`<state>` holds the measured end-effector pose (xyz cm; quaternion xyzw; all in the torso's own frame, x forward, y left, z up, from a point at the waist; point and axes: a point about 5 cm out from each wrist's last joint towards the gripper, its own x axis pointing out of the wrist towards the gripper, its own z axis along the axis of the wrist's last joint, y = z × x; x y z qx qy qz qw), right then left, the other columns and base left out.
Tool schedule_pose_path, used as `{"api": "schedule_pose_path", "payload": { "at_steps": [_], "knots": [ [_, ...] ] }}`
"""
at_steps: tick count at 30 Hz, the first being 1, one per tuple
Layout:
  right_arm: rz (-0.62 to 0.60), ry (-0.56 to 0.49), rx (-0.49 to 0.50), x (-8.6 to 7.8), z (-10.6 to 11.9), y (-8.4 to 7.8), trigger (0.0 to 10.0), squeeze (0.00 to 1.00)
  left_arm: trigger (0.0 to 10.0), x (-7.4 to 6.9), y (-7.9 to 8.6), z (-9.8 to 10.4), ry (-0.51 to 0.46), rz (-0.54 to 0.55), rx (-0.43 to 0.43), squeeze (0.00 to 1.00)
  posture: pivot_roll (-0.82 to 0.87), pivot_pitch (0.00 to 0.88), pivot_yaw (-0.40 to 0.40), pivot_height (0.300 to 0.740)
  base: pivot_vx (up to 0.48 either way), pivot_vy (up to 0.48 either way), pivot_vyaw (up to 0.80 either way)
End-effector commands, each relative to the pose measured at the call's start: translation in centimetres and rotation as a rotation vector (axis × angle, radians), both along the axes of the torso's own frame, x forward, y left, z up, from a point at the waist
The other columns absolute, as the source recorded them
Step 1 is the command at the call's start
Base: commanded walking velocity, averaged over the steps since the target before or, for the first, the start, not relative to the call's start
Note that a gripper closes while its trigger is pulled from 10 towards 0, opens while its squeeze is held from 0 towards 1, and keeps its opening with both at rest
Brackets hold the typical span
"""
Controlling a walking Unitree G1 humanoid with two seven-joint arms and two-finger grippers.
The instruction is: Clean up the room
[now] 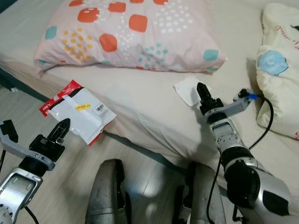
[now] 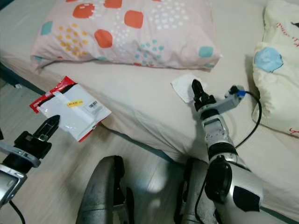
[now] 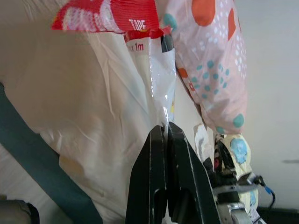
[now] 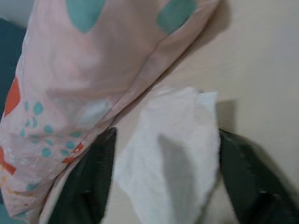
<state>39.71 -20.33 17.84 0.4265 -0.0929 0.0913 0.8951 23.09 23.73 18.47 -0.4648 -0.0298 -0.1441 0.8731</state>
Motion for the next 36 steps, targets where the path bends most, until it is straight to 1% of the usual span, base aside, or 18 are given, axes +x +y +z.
{"api": "schedule_pose_path", "payload": {
  "at_steps": [1,10,16,18,19,20,21,22,25,26,28,29,30,31,32,33,35,36],
  "knots": [
    [0.047,0.036,-0.017,-0.2,-1.0,0.9,0.0,0.0,0.0,-0.6,-0.2,-0.3,0.032,0.005,-0.006,0.0,0.36,0.55,-0.001,0.541,0.0,0.0,0.0],
    [0.116,0.018,-0.06,0.1,-0.7,2.3,0.0,0.0,0.0,-0.5,-0.7,0.6,0.03,0.011,-0.034,0.0,0.37,0.558,-0.005,0.541,0.0,0.0,0.0],
    [0.102,-0.02,-0.045,0.1,-0.3,1.8,0.0,0.0,0.0,-0.4,-0.9,0.6,0.039,0.013,-0.048,0.0,0.36,0.545,-0.011,0.541,0.0,0.0,0.0],
    [0.105,-0.062,-0.037,0.0,0.2,1.5,0.0,0.0,0.0,-0.3,-0.9,0.5,0.042,0.015,-0.052,0.0,0.35,0.533,-0.017,0.541,0.0,0.0,0.0],
    [0.113,-0.128,-0.013,0.0,1.0,1.2,0.0,0.0,0.0,0.0,-0.9,0.5,0.036,0.021,-0.059,0.0,0.34,0.516,-0.022,0.541,0.0,0.0,0.0],
    [0.113,-0.128,-0.013,0.0,1.0,1.2,0.0,0.0,0.0,0.0,-0.9,0.5,0.036,0.021,-0.059,0.0,0.34,0.516,-0.022,0.541,0.0,0.0,0.0],
    [0.135,-0.197,-0.004,-0.1,1.8,1.1,0.0,0.0,0.0,0.5,-1.0,0.5,0.029,0.023,-0.072,0.0,0.32,0.489,-0.033,0.541,0.0,0.0,0.0],
    [0.135,-0.197,-0.004,-0.1,1.8,1.1,0.0,0.0,0.0,0.5,-1.0,0.5,0.029,0.023,-0.072,0.0,0.32,0.489,-0.033,0.541,0.0,0.0,0.0],
    [0.237,-0.34,-0.047,-0.6,3.0,2.8,0.0,0.0,0.0,2.4,-2.1,0.1,0.011,0.016,-0.123,0.0,0.27,0.422,-0.05,0.541,0.0,0.0,0.0],
    [0.237,-0.34,-0.047,-0.6,3.0,2.8,0.0,0.0,0.0,2.4,-2.1,0.1,0.011,0.016,-0.123,0.0,0.27,0.422,-0.05,0.541,0.0,0.0,0.0],
    [0.226,-0.343,-0.106,-1.1,2.9,4.2,0.0,0.0,0.0,3.3,-2.9,0.2,-0.011,0.004,-0.153,0.0,0.25,0.392,-0.058,0.541,0.0,0.0,0.0],
    [0.276,-0.316,-0.16,-1.7,1.9,5.7,0.0,0.0,0.0,4.2,-3.4,0.2,-0.027,-0.001,-0.174,0.0,0.21,0.316,-0.069,0.541,0.0,0.0,0.0],
    [0.315,-0.296,-0.195,-2.2,1.3,6.8,0.0,0.0,0.0,4.8,-3.7,0.2,-0.037,-0.006,-0.186,0.0,0.21,0.316,-0.069,0.541,0.0,0.0,0.0],
    [0.315,-0.296,-0.195,-2.2,1.3,6.8,0.0,0.0,0.0,4.8,-3.7,0.2,-0.037,-0.006,-0.186,0.0,0.21,0.316,-0.069,0.541,0.0,0.0,0.0],
    [0.387,-0.283,-0.19,-3.4,-0.3,8.4,0.0,0.0,0.0,6.3,-4.5,0.4,-0.062,-0.016,-0.213,0.0,0.18,0.255,-0.073,0.546,0.0,0.0,0.0],
    [0.413,-0.272,-0.196,-4.0,-1.2,9.0,0.0,0.0,0.0,7.1,-4.8,0.6,-0.083,-0.025,-0.215,0.0,0.16,0.211,-0.07,0.551,0.0,0.0,0.0],
    [0.442,-0.261,-0.206,-4.7,-2.2,9.5,0.0,0.0,0.0,7.9,-5.2,0.9,-0.107,-0.034,-0.213,0.0,0.16,0.211,-0.07,0.561,0.0,0.0,0.0],
    [0.456,-0.247,-0.206,-4.9,-2.9,9.6,0.0,0.0,0.0,8.6,-5.4,1.0,-0.113,-0.032,-0.207,0.0,0.14,0.154,-0.064,0.566,0.0,0.0,0.0]
  ]
}}
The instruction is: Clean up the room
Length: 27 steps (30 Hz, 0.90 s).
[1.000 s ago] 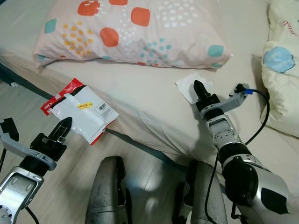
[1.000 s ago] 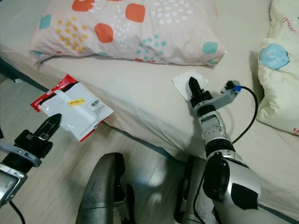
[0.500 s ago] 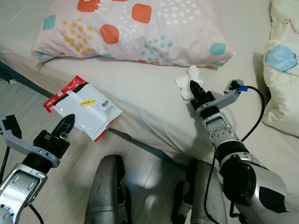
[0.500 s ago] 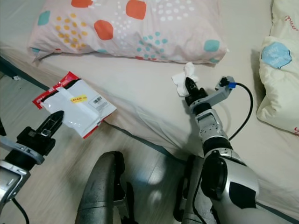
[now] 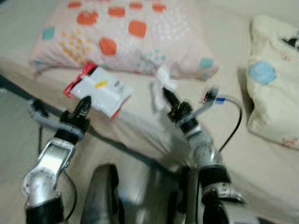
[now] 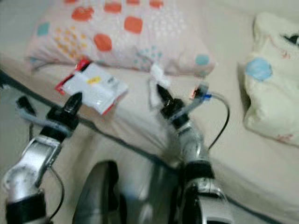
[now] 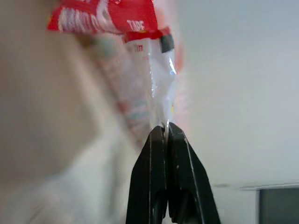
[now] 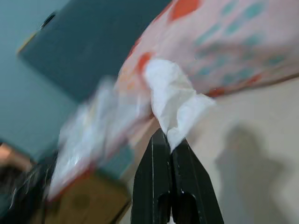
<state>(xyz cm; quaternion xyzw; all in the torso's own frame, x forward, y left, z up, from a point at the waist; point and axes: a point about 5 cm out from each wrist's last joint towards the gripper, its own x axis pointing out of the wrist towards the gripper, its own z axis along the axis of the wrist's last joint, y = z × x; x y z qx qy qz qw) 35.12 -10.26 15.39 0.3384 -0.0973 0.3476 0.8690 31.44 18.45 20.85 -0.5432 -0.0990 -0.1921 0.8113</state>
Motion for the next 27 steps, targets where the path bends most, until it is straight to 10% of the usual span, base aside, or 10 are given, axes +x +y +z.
{"api": "schedule_pose_path", "payload": {
  "at_steps": [1,4,5,6,7,19,24,26,27],
  "knots": [
    [0.008,0.013,-0.029,-0.4,-0.9,-0.4,0.0,0.0,0.0,0.7,-0.3,-1.4,0.032,0.013,0.015,0.0,0.14,0.144,-0.064,0.571,0.0,0.0,0.0],
    [0.01,0.023,-0.04,-0.6,-1.3,-0.4,0.0,0.0,0.0,1.3,-0.3,-1.4,0.032,0.022,0.026,0.0,0.13,0.124,-0.063,0.576,0.0,0.0,0.0],
    [0.008,0.03,-0.046,-0.8,-1.7,-0.5,0.0,0.0,3.9,1.8,-0.3,-1.5,0.035,0.034,0.048,0.0,0.13,0.107,-0.063,0.581,0.0,0.0,0.0],
    [-0.002,0.046,-0.046,-0.7,-2.0,-0.7,0.0,0.0,3.9,2.5,-0.3,-2.0,0.054,0.051,0.088,0.0,0.11,0.069,-0.052,0.586,0.0,0.0,0.0],
    [-0.028,0.085,-0.068,-1.0,-3.0,-1.1,0.0,0.0,10.0,2.9,-0.2,-3.2,0.093,0.07,0.14,0.0,0.11,0.05,-0.046,0.591,0.0,0.0,0.0],
    [-0.149,0.412,-0.31,-3.6,-10.9,-2.9,0.0,0.0,10.0,1.8,0.0,-14.4,0.48,0.09,0.482,0.0,0.09,0.0,-0.015,0.636,0.0,0.0,0.0],
    [-0.196,0.624,-0.458,-6.3,-15.4,-4.2,0.0,0.0,10.0,-3.2,1.9,-21.8,0.836,0.122,0.637,0.0,0.09,0.0,-0.022,0.656,0.0,0.0,0.0],
    [-0.196,0.624,-0.458,-6.3,-15.4,-4.2,0.0,0.0,10.0,-3.2,1.9,-21.8,0.836,0.122,0.637,0.0,0.09,0.0,-0.022,0.656,0.0,0.0,0.0],
    [-0.196,0.654,-0.483,-6.7,-15.9,-4.4,2.3,0.0,10.0,-4.2,2.3,-22.8,0.894,0.136,0.653,0.0,0.09,0.0,-0.025,0.661,0.0,0.0,0.0]
  ]
}}
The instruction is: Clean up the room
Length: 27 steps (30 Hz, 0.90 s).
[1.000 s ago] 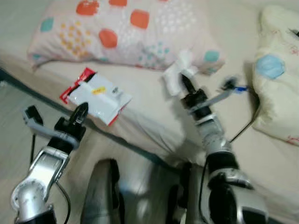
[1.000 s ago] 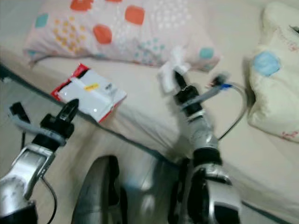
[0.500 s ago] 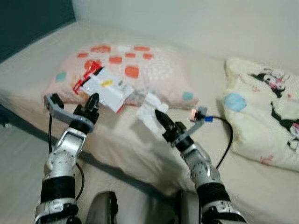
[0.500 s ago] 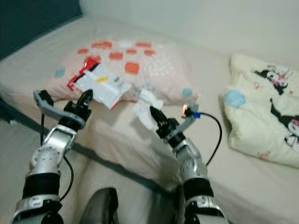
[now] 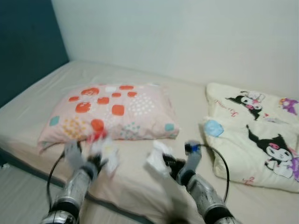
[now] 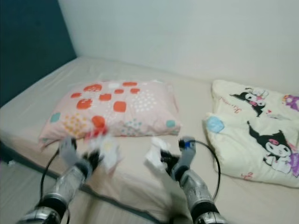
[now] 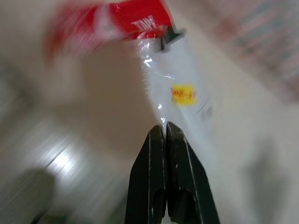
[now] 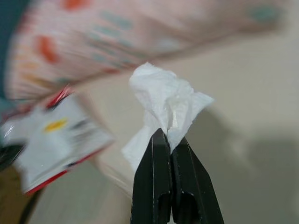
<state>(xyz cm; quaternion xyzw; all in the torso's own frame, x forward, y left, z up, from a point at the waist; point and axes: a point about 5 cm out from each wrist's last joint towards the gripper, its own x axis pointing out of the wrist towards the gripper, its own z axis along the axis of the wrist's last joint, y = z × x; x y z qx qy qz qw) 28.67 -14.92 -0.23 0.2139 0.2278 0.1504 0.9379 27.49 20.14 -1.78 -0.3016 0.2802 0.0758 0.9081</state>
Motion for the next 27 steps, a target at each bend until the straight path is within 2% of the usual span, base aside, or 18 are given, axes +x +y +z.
{"api": "schedule_pose_path", "payload": {
  "at_steps": [1,2,4,5,6,9,10,18,23,26,27],
  "knots": [
    [0.014,0.035,-0.043,-0.5,-0.7,0.3,2.0,0.0,10.0,-0.8,0.9,-0.7,0.046,0.033,0.047,0.0,0.09,0.0,-0.029,0.666,0.0,0.0,0.0],
    [0.018,0.058,-0.063,-0.8,-1.1,0.2,1.2,0.0,10.0,-1.6,1.3,-1.3,0.08,0.062,0.045,0.0,0.09,0.0,-0.032,0.671,0.0,0.0,0.0],
    [0.02,0.073,-0.077,-1.0,-1.4,0.1,1.2,0.0,10.0,-2.1,1.5,-1.7,0.102,0.08,0.045,0.0,0.09,0.0,-0.032,0.676,0.0,0.0,0.0],
    [0.025,0.093,-0.097,-1.3,-1.7,0.0,8.0,0.0,10.0,-2.7,1.6,-2.2,0.128,0.088,0.05,0.0,0.09,0.0,-0.033,0.681,0.0,0.0,0.0],
    [0.024,0.112,-0.116,-1.5,-2.0,-0.1,5.1,0.0,10.0,-3.4,1.6,-2.7,0.156,0.092,0.054,0.0,0.09,0.0,-0.033,0.686,0.0,0.0,0.0],
    [0.023,0.124,-0.128,-1.7,-2.1,-0.2,5.1,0.0,10.0,-3.8,1.6,-3.0,0.172,0.092,0.057,0.0,0.09,0.0,-0.033,0.691,0.0,0.0,0.0],
    [0.02,0.136,-0.139,-1.8,-2.3,-0.4,10.0,0.0,10.0,-4.5,1.5,-3.5,0.197,0.088,0.065,0.0,0.08,0.0,-0.033,0.696,0.0,0.0,0.0],
    [0.012,0.182,-0.2,-2.4,-3.0,-0.8,10.0,0.0,10.0,-6.0,1.4,-4.5,0.248,0.077,0.086,0.0,0.09,0.0,-0.039,0.726,0.0,0.0,0.0],
    [0.018,0.169,-0.244,-2.6,-3.1,-1.2,10.0,0.0,10.0,-5.9,1.3,-4.4,0.241,0.078,0.084,0.0,0.09,0.0,-0.043,0.74,0.0,0.0,0.0],
    [0.072,0.243,-0.351,-3.7,-4.1,-1.3,10.0,0.0,10.0,-5.6,1.0,-4.3,0.229,0.066,0.082,0.0,0.08,0.0,-0.052,0.74,0.0,0.0,0.72],
    [0.072,0.243,-0.351,-3.7,-4.1,-1.3,10.0,0.0,10.0,-5.6,1.0,-4.3,0.229,0.066,0.082,0.0,0.08,0.0,-0.052,0.74,0.0,0.0,0.77]
  ]
}}
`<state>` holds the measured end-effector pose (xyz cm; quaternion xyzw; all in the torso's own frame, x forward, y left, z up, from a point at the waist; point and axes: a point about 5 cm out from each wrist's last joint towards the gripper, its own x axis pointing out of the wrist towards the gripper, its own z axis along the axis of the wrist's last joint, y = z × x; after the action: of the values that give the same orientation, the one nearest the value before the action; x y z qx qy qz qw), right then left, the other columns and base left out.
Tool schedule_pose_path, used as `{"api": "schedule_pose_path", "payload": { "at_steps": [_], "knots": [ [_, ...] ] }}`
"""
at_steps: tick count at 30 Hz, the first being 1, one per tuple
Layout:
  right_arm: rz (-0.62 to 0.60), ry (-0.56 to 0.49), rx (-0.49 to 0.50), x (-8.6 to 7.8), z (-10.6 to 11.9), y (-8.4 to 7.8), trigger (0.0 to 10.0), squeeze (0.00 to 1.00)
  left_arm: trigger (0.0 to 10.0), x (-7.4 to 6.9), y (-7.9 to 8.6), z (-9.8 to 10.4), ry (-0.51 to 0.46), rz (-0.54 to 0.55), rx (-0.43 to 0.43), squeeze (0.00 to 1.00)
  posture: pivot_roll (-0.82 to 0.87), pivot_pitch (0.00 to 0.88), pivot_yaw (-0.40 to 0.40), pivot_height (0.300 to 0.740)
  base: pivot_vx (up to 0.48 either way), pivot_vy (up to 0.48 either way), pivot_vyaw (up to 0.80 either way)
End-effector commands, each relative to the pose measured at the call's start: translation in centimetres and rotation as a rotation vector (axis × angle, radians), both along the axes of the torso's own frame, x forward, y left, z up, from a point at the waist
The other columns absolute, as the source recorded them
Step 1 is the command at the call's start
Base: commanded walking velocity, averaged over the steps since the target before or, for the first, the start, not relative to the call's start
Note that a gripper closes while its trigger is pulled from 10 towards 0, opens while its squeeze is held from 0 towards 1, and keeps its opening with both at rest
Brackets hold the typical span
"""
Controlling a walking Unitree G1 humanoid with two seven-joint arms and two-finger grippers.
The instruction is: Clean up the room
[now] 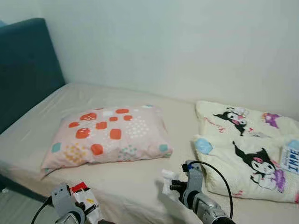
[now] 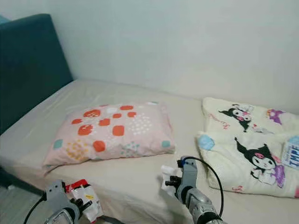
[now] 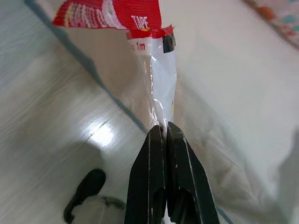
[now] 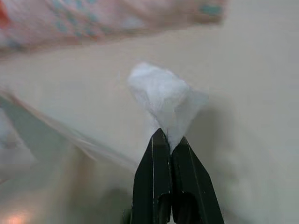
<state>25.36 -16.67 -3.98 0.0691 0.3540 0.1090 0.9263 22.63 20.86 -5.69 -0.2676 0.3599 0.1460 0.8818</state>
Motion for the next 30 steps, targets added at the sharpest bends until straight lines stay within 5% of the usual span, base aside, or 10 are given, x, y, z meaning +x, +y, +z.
{"api": "schedule_pose_path", "payload": {
  "at_steps": [1,7,30],
  "knots": [
    [0.031,0.042,-0.037,-0.5,-0.5,0.4,10.0,0.0,10.0,-0.7,0.1,-0.4,0.02,0.0,0.008,0.0,0.08,0.0,-0.055,0.74,0.0,0.0,0.77],
    [0.096,0.06,-0.033,-0.9,-0.8,1.1,10.0,0.0,10.0,-0.6,-0.9,-0.5,0.012,-0.034,-0.013,0.0,0.05,0.0,-0.037,0.74,0.0,0.0,0.77],
    [-0.047,0.109,0.061,-2.1,-1.6,0.5,10.0,0.0,10.0,-1.1,-1.7,-0.9,0.029,-0.157,0.012,0.0,0.06,0.0,-0.027,0.74,0.0,0.0,0.77]
  ]
}}
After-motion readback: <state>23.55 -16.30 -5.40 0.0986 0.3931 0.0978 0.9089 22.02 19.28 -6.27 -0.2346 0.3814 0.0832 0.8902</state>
